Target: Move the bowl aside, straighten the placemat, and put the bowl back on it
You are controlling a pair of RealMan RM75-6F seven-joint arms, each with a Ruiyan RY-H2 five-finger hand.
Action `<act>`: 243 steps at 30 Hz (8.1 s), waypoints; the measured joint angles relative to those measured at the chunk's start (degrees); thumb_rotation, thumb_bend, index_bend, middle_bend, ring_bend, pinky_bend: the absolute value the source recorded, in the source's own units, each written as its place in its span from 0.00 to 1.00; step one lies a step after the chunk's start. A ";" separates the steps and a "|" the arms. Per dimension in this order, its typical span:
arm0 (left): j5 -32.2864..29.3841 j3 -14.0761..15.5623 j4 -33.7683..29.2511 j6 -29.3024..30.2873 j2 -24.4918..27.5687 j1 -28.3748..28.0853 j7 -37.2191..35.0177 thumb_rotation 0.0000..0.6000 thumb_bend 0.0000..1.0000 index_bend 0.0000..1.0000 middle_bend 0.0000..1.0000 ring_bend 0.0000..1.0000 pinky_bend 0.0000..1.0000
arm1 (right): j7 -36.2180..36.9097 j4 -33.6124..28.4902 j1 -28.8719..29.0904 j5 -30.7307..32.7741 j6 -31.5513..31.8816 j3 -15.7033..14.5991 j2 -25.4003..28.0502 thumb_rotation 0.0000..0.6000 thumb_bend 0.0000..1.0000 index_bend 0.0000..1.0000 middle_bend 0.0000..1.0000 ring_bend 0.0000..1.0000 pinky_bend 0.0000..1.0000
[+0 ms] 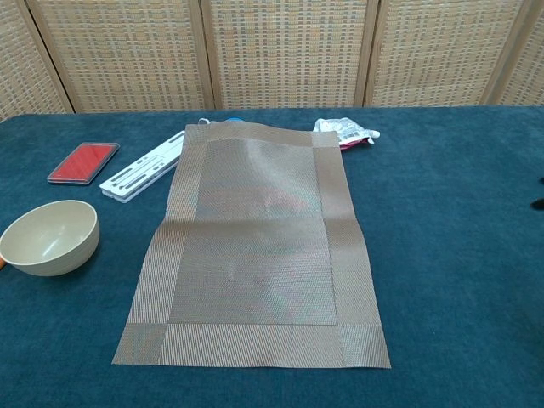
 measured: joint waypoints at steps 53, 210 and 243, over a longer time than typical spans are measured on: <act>-0.99 -5.23 1.17 -6.15 0.63 2.00 -3.69 1.00 0.18 0.00 0.00 0.00 0.00 | -7.27 10.39 7.36 11.89 -12.73 5.25 -30.85 1.00 0.31 0.25 0.00 0.00 0.00; -2.38 -10.19 1.07 -16.87 -4.24 -5.31 2.74 1.00 0.18 0.05 0.00 0.00 0.00 | 5.04 15.54 7.49 23.38 -2.69 15.75 -1.01 1.00 0.23 0.12 0.00 0.00 0.00; -27.90 -15.90 18.56 -38.37 -35.58 -37.19 29.50 1.00 0.07 0.16 0.00 0.00 0.00 | 28.85 11.99 1.70 22.16 0.45 16.37 8.62 1.00 0.23 0.14 0.00 0.00 0.00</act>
